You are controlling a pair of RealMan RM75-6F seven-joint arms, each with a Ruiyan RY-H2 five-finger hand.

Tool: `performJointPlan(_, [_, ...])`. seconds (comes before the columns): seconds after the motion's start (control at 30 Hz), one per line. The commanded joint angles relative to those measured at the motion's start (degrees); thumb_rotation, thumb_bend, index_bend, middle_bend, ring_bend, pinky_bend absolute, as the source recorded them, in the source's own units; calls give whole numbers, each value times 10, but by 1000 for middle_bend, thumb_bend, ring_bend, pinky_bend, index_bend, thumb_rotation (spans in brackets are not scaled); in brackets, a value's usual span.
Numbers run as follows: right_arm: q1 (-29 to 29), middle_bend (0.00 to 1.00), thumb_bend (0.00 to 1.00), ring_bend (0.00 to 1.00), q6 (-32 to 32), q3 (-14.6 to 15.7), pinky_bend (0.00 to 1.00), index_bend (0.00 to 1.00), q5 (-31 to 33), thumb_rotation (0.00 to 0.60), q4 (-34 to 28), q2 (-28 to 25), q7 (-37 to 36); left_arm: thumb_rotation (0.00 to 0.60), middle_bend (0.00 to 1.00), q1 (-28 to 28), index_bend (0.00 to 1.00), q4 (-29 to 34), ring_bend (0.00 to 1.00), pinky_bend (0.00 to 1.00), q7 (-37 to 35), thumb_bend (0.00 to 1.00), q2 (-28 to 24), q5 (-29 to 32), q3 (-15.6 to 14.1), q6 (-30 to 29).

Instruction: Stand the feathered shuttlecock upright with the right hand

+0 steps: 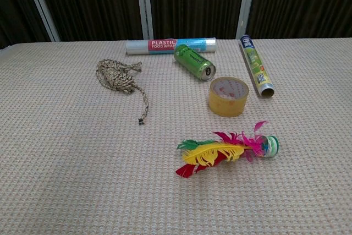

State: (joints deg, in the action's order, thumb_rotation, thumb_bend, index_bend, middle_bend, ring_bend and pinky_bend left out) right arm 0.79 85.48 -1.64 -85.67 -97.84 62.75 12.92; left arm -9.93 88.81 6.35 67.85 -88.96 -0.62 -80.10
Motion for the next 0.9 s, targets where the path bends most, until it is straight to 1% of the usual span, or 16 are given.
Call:
performJointPlan(0.03, [0,0,4,0,0,1,0,0,-1,600,-1,0,2,600,0,1,0,0,0,0,0,252,0,-1,-1,-1])
performJointPlan(0.2, [6,0,4,0,-9,1,0,0,-4,600,-1,3,-2,600,0,4,0,1,0,0,0,253,-1,-5,-3,-6])
performJointPlan(0.33, [21,0,6,0,-14,-5,0,3,-19,600,13,25,-7,600,0,2,0,1,0,0,-9,253,-2,0,-1,0])
performJointPlan(0.37, [26,0,12,0,-19,-6,0,26,-23,600,14,31,-10,600,0,2,0,1,0,0,-12,253,-3,2,0,0])
performJointPlan(0.43, [44,0,41,0,-32,-10,0,110,-37,600,14,48,-6,600,0,3,0,3,0,0,-16,253,-4,10,5,-3])
performJointPlan(0.47, [49,0,62,0,-36,-12,0,172,-41,600,17,55,5,600,0,4,0,4,0,0,-12,249,-4,15,7,-3])
performJointPlan(0.5, [60,0,76,0,-42,-14,0,222,-49,600,20,68,32,600,0,5,0,7,0,0,-6,247,-6,24,9,2])
performJointPlan(0.6, [77,0,89,0,-61,-11,0,304,-63,600,13,97,74,600,0,3,0,19,0,0,-5,242,-11,31,11,7])
performJointPlan(0.7, [91,0,100,0,-87,-5,0,330,-64,600,4,119,115,600,0,3,0,18,0,0,-9,243,-13,22,9,2])
performJointPlan(0.8, [100,0,111,0,-112,-1,0,337,-51,600,-6,141,169,600,0,2,0,17,0,0,-14,240,-15,26,9,8])
performJointPlan(0.9, [109,0,113,0,-136,1,0,334,-34,600,-16,164,200,600,0,0,0,17,0,0,-17,243,-17,27,9,12])
